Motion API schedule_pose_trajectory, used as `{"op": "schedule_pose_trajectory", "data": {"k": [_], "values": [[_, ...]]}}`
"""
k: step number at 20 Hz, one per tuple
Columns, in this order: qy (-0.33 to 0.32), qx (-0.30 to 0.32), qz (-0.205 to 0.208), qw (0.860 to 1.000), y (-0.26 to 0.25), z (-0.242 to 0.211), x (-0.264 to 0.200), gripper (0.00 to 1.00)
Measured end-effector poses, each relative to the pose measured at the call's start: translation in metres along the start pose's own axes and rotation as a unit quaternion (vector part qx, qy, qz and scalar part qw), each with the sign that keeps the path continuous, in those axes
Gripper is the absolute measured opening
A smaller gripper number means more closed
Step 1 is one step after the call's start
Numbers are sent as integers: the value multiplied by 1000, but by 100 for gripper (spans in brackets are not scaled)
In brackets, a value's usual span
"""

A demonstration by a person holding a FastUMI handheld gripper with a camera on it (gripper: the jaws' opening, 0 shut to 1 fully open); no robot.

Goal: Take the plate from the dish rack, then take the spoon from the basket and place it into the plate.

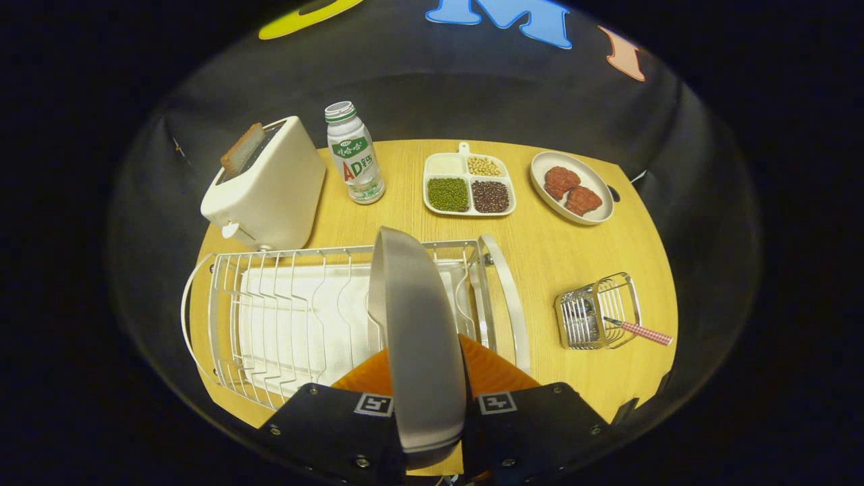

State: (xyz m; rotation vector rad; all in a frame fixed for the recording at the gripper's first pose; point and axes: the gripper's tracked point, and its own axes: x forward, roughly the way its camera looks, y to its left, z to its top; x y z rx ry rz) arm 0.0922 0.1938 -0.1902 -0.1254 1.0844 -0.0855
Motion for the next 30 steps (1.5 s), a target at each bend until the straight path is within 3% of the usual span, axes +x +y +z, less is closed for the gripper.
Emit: {"op": "schedule_pose_trajectory", "data": {"k": [3,5,10,12,15,20,25,30], "values": [[-15,-30,-60,998,-4,8,-15,30],[-16,-34,-67,997,-2,11,-25,30],[-45,-17,-11,999,-13,15,-66,30],[-68,-16,34,997,-25,12,-94,30],[-93,-12,61,994,-73,-7,-126,30],[-99,16,138,985,-130,-55,-154,30],[-98,40,186,977,-172,-105,-147,30],[-87,61,254,961,-197,-159,-103,30]]}}
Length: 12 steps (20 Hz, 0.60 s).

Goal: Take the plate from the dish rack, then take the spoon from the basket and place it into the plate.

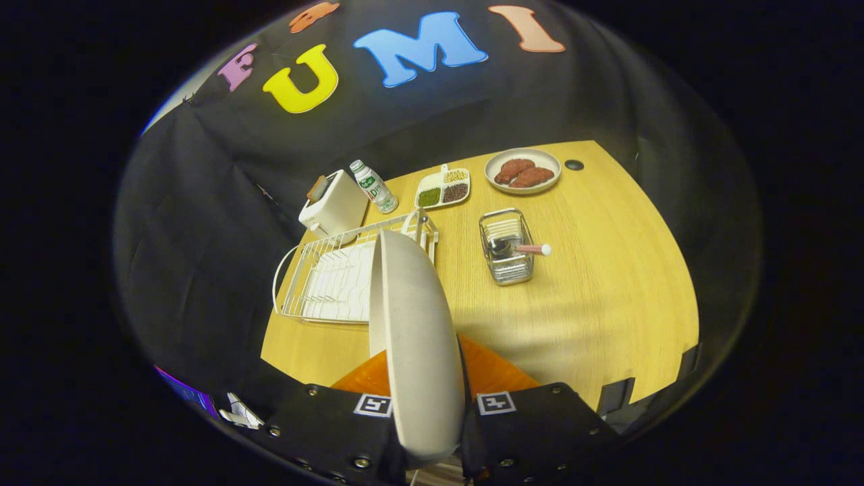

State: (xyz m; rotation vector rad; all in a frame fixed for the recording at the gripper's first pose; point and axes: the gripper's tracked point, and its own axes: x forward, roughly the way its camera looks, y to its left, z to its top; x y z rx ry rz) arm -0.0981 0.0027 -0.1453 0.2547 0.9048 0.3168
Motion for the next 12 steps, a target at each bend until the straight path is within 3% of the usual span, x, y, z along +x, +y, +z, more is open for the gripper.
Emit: {"op": "schedule_pose_trajectory", "data": {"k": [4,12], "values": [[8,4,20,1000,-25,-31,20,30],[52,119,116,985,-35,-71,83,30]]}}
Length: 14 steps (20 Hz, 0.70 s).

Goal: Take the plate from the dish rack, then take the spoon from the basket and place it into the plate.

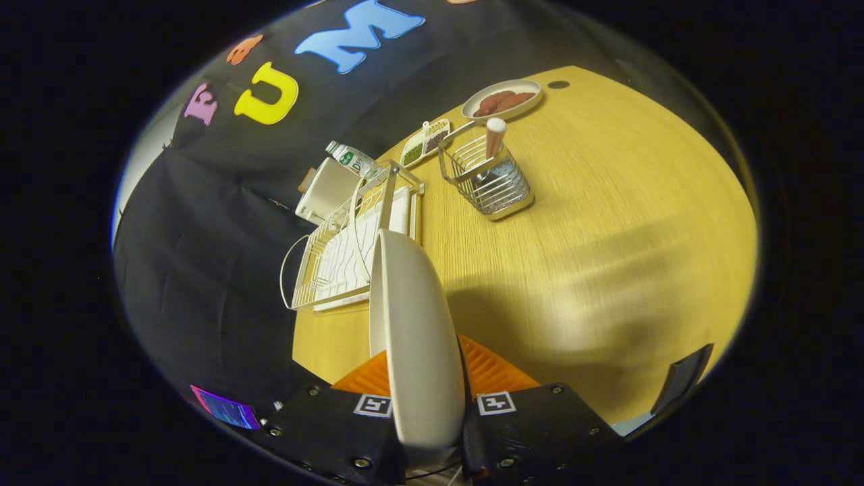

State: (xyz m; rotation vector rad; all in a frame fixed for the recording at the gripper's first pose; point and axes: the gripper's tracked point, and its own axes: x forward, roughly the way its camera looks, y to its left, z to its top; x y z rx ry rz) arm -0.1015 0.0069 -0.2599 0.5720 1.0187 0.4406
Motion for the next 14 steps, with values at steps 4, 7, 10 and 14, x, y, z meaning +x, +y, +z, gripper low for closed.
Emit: {"op": "schedule_pose_trajectory", "data": {"k": [4,7,10,14], "values": [[31,5,-3,999,-28,-14,23,30],[30,25,-8,999,-40,-10,28,31],[17,-5,-40,999,-56,0,21,42],[-14,-53,-85,995,-75,19,-1,54]]}}
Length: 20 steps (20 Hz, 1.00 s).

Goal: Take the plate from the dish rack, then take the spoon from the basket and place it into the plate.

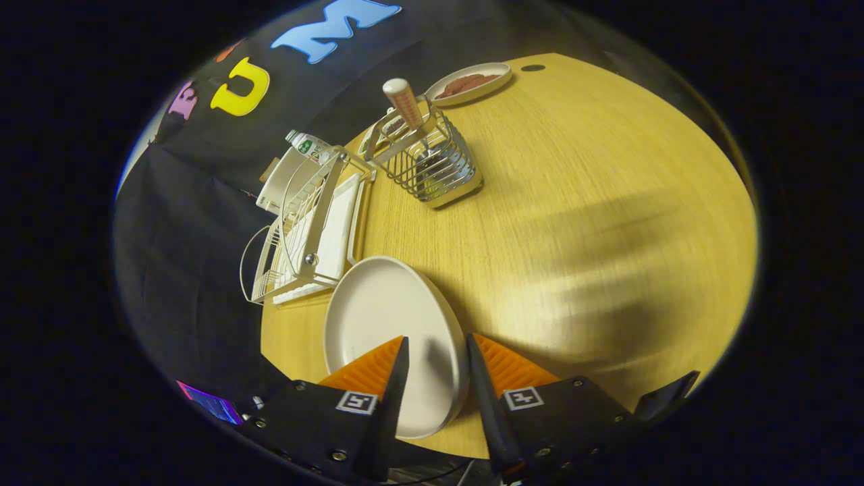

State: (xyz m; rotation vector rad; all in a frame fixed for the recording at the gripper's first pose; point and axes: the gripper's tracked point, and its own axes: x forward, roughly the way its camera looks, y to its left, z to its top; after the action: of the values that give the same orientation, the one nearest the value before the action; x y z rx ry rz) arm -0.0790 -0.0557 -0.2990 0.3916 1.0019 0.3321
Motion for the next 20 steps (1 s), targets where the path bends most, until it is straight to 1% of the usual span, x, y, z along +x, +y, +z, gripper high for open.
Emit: {"op": "schedule_pose_trajectory", "data": {"k": [2,3,5,8,11,14,17,19,20], "values": [[-43,-36,-27,998,-8,18,-21,55],[-71,-61,-42,995,-11,31,-33,55],[-136,-113,-65,982,-10,61,-61,55],[-223,-164,-87,957,-1,99,-99,55],[-289,-190,-87,934,19,126,-127,55],[-359,-210,-78,906,36,153,-142,55],[-416,-234,-67,876,45,171,-137,55],[-432,-251,-65,864,45,178,-123,55],[-432,-257,-69,862,43,180,-115,55]]}}
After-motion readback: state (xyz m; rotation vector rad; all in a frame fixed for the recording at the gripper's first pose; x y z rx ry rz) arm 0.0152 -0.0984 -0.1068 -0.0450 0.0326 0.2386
